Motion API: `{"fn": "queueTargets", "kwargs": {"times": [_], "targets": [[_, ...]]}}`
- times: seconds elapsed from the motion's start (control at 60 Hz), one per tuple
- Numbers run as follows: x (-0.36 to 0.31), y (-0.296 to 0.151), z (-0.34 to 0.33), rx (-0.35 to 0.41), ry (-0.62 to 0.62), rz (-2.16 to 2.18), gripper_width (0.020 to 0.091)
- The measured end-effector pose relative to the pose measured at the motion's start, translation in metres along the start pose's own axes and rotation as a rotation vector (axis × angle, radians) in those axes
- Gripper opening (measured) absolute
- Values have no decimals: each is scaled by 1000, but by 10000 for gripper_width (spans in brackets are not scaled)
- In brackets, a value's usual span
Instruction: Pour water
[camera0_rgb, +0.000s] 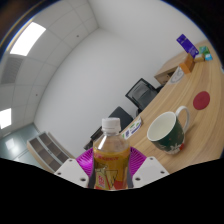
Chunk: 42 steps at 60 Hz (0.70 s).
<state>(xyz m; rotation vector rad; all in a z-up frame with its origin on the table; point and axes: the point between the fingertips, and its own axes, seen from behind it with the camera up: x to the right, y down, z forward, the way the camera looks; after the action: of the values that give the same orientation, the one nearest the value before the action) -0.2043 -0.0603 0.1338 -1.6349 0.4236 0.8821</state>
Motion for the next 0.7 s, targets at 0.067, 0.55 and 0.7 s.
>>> {"fn": "queueTargets", "kwargs": {"times": [0.067,0.55,0.7], "targets": [[0,-10,18,1,-18,232,437],[37,-53,42,166,-3,1128,449],[23,-54,38,132,-19,1069,449]]}}
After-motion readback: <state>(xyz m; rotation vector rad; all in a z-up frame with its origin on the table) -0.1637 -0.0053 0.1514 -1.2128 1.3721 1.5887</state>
